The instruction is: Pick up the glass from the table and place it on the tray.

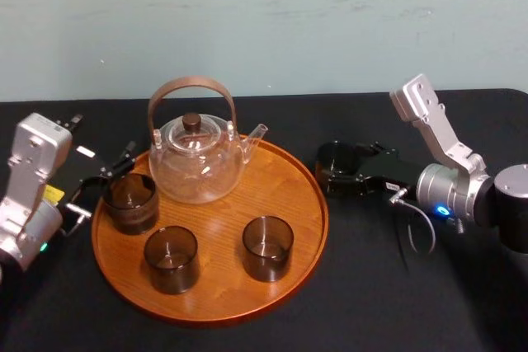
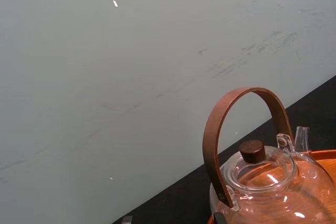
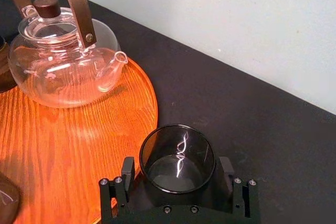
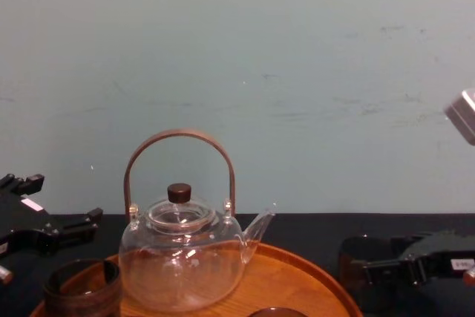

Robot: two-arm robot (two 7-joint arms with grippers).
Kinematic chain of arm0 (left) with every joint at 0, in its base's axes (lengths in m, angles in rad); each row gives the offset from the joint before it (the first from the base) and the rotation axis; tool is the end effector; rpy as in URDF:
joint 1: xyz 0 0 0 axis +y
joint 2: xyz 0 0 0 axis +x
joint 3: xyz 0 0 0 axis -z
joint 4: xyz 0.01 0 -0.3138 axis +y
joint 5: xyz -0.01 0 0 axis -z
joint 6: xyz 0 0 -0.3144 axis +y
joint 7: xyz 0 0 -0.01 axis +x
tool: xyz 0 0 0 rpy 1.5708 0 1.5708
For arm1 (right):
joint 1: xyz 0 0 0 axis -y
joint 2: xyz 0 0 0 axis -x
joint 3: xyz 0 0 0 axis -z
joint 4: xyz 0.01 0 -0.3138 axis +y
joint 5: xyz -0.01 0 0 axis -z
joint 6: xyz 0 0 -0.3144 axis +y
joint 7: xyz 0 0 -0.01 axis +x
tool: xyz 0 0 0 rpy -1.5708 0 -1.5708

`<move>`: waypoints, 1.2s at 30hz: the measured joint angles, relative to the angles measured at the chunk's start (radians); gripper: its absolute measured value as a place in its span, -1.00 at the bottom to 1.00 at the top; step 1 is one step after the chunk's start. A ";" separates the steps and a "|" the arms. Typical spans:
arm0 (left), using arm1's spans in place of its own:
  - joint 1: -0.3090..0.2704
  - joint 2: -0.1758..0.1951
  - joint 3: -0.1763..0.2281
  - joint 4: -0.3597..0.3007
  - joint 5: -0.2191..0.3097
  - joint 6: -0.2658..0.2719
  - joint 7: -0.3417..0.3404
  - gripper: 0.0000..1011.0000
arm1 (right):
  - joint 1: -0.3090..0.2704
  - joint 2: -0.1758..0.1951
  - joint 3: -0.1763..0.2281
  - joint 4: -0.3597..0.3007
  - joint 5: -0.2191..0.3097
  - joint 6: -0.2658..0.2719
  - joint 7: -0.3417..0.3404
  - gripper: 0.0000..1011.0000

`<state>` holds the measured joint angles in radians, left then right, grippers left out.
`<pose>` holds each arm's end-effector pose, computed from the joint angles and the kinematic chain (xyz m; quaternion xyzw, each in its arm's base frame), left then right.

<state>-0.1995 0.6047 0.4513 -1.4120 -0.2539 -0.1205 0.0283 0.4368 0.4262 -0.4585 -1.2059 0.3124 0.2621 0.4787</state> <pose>0.3673 0.0948 -0.3225 0.1415 -0.1325 0.5800 0.7912 0.4441 -0.0575 -0.2985 -0.2029 0.0655 -0.4164 0.8838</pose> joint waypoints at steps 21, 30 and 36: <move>0.000 0.000 0.000 0.000 0.000 0.000 0.000 0.98 | 0.039 -0.037 -0.009 0.067 -0.022 -0.006 0.015 0.98; 0.000 0.000 0.000 0.000 0.000 0.000 0.000 0.98 | 0.040 -0.041 -0.009 0.069 -0.033 0.000 0.003 0.98; 0.000 0.000 0.000 0.000 0.000 0.000 0.000 0.98 | 0.039 -0.041 -0.008 0.068 -0.033 0.000 0.004 0.98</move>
<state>-0.1995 0.6047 0.4514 -1.4120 -0.2539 -0.1205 0.0283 0.4763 0.3856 -0.4668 -1.1376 0.2795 0.2618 0.4822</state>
